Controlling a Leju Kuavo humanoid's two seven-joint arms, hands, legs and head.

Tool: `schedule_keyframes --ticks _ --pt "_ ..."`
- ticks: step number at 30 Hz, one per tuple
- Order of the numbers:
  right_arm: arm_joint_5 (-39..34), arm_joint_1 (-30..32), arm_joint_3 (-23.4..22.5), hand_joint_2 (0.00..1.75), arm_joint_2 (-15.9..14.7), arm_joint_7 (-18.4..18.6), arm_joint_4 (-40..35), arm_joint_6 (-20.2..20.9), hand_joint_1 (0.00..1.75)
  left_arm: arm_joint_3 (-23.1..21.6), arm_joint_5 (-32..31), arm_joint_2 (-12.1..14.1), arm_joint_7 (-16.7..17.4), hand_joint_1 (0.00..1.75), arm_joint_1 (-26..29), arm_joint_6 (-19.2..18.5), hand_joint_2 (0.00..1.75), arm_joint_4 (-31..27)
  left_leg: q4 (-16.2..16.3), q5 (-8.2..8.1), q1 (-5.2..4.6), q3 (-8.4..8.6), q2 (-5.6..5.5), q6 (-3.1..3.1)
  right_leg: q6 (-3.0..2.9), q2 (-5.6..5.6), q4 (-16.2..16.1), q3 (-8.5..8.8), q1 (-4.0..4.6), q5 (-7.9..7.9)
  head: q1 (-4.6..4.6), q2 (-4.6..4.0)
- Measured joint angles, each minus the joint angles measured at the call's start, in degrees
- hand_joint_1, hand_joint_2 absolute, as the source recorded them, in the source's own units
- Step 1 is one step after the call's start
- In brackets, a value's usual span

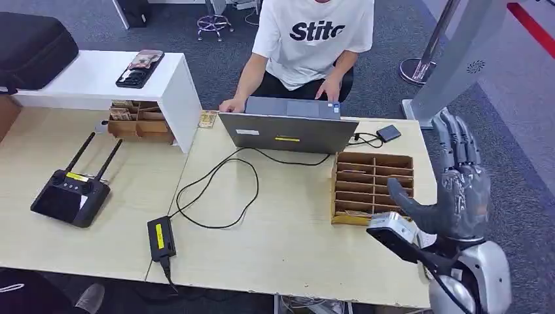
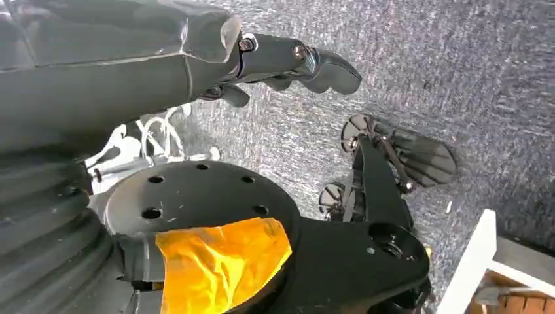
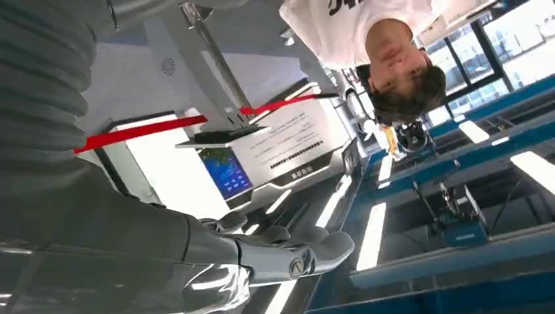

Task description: Pass the card to the sensor for recognition and then transmit it.

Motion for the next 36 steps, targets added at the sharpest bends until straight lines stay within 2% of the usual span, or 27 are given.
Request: schedule_keyframes --ticks 1,2,3,4,6,9,13,22,36 --pt "-0.1 -1.5 0.3 1.75 -0.5 0.6 1.2 1.0 0.0 -0.4 -0.2 0.1 0.0 0.0 0.0 -0.2 1.75 0.0 0.0 0.0 0.0 -0.01 0.0 0.0 0.0 0.0 0.0 0.03 0.0 0.0 -0.02 0.0" --pt "-1.0 -3.7 0.7 1.75 -1.0 2.2 2.8 3.9 0.0 -0.8 -0.5 0.2 0.3 0.0 0.0 -0.6 1.75 0.0 0.0 0.01 0.01 -0.1 0.01 0.01 0.0 0.0 0.1 0.07 0.01 0.02 0.0 0.0" --pt "-2.1 -8.1 0.9 1.75 -1.6 3.4 6.6 6.9 0.0 -1.3 -0.6 0.3 0.7 0.0 -0.1 -1.0 1.75 0.0 0.0 0.06 -0.01 -0.06 0.15 -0.02 -0.15 0.15 0.1 -0.05 0.0 0.15 0.02 0.0" --pt "-3.0 -14.1 1.1 1.75 -2.4 4.0 13.1 8.2 0.0 -1.9 -0.5 0.4 1.0 0.0 -0.3 -1.1 1.75 0.0 0.0 0.12 -0.02 -0.09 0.37 -0.09 -0.15 0.37 0.1 -0.26 -0.03 0.29 -0.17 0.0" --pt "-3.7 -22.0 1.0 1.75 -3.4 4.1 21.3 7.7 0.0 -2.8 -0.2 0.4 1.4 0.0 -0.9 -1.2 1.75 0.0 0.0 0.39 0.0 -0.22 0.19 0.11 -0.06 0.22 0.1 -0.34 -0.01 0.39 -0.22 0.0" --pt "-3.8 -27.1 1.0 1.75 -4.4 4.0 28.6 7.1 0.0 -3.7 0.0 0.4 2.1 0.0 -0.7 -0.9 1.75 0.0 0.0 0.49 0.0 -0.3 -0.24 0.0 -0.05 -0.13 0.1 -0.29 -0.01 0.4 -0.24 0.0" --pt "-3.9 -29.3 1.0 1.75 -5.0 4.4 33.1 7.1 0.0 -4.4 0.0 0.4 2.4 0.0 -0.6 -0.5 1.75 0.0 0.0 0.48 0.01 -0.34 -0.26 0.0 -0.05 -0.12 0.1 -0.34 -0.01 0.4 -0.22 0.0" --pt "-3.4 -31.8 1.1 1.75 -5.3 5.0 37.9 7.3 0.0 -5.4 0.0 0.4 2.4 0.0 -0.6 -0.7 1.75 0.0 0.0 0.48 0.01 -0.42 -0.25 0.0 -0.05 -0.11 0.1 -0.42 0.0 0.4 -0.22 0.0" --pt "-3.2 -33.2 1.1 1.75 -5.3 5.0 40.4 7.3 0.0 -5.5 0.0 0.4 2.4 0.0 -0.6 -0.7 1.75 0.0 0.0 0.48 0.0 -0.43 -0.26 0.0 -0.04 -0.12 0.1 -0.43 -0.01 0.41 -0.22 0.0"
